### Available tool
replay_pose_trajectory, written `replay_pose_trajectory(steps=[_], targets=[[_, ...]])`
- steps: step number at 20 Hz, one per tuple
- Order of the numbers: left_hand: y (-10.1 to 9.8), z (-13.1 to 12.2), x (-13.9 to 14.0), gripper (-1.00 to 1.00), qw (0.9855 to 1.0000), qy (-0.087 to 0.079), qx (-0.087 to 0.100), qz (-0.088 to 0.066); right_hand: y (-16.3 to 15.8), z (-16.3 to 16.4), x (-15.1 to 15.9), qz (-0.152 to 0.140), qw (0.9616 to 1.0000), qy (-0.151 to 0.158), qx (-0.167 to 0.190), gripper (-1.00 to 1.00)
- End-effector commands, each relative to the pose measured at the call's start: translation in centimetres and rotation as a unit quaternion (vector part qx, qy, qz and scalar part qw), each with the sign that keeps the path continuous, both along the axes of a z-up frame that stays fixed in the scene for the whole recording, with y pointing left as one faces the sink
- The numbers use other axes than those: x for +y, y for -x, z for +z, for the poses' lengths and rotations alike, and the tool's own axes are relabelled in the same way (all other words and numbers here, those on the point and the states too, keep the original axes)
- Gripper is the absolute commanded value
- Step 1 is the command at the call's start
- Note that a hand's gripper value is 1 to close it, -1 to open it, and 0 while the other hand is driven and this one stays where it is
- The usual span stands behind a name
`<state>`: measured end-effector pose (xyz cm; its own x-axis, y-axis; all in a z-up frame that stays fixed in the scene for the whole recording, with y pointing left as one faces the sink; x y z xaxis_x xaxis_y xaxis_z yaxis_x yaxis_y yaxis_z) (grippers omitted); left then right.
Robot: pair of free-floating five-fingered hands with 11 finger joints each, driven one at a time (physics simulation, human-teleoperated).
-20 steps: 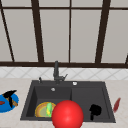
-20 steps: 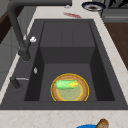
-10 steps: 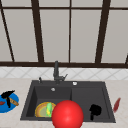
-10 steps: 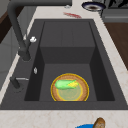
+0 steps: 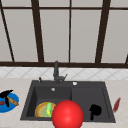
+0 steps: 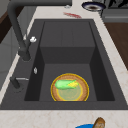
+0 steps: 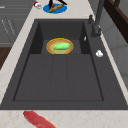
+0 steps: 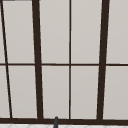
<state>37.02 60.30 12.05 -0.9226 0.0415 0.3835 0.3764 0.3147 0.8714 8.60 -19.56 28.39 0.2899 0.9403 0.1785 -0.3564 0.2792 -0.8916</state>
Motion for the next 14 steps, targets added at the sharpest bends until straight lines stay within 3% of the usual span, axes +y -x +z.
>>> replay_pose_trajectory(steps=[1,3,5,8,11,12,13,14], targets=[[-0.8,-0.7,-0.9,-1.0,0.9985,-0.033,0.042,0.0,0.0,0.0,0.0,0.0,1.0,0.0,0.0,0.0],[-0.7,-1.0,-0.9,-1.0,0.9981,-0.035,0.05,-0.012,0.0,0.0,0.0,0.0,1.0,0.0,0.0,0.0],[-0.8,-1.1,-1.5,-1.0,0.9973,-0.049,0.054,-0.007,0.0,0.0,0.0,0.0,1.0,0.0,0.0,0.0],[-0.9,-0.4,-0.9,-1.0,0.9952,-0.06,0.073,-0.026,0.0,0.0,0.0,0.0,1.0,0.0,0.0,0.0],[-1.1,-0.6,-0.9,-1.0,0.9946,-0.066,0.076,-0.028,0.0,0.0,0.0,0.0,1.0,0.0,0.0,0.0],[-0.9,-1.5,-0.9,-1.0,0.9966,-0.052,0.056,-0.031,0.0,0.0,0.0,0.0,1.0,0.0,0.0,0.0],[0.3,-1.1,-0.8,-1.0,0.999,-0.026,0.02,-0.031,0.0,0.0,0.0,0.0,1.0,0.0,0.0,0.0],[0.7,-1.3,-0.8,-1.0,0.9993,-0.025,0.011,-0.027,0.0,0.0,0.0,0.0,1.0,0.0,0.0,0.0]])
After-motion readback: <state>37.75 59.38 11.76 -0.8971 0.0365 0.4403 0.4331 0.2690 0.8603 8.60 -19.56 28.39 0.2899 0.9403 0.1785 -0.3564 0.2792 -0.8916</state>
